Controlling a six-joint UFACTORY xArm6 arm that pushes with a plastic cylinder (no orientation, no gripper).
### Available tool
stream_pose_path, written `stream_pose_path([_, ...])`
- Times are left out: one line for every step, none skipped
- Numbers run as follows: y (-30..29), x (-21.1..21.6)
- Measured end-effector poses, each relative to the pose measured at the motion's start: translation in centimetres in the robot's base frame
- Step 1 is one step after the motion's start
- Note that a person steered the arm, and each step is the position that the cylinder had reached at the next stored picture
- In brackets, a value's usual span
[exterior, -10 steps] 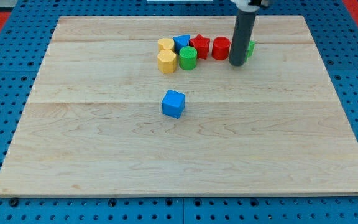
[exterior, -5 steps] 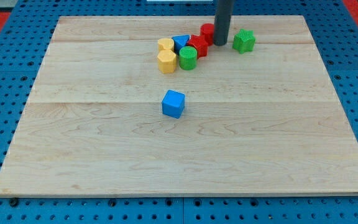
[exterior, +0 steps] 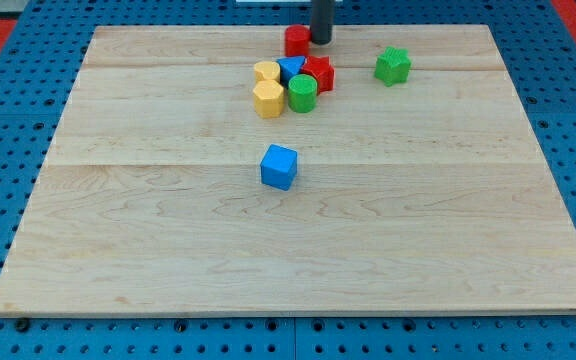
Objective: Place the red circle at the top right side of heart
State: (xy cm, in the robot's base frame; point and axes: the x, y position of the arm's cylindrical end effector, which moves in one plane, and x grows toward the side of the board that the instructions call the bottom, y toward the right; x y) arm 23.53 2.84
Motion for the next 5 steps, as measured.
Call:
stream_pose_path([-0.4,-0.3])
stream_pose_path([-0.9,-3.6])
stream_pose_path([-5.2,-3.1])
stream_pose_path([-8.0,-2.2])
stream_pose_path([-7.6,-3.1])
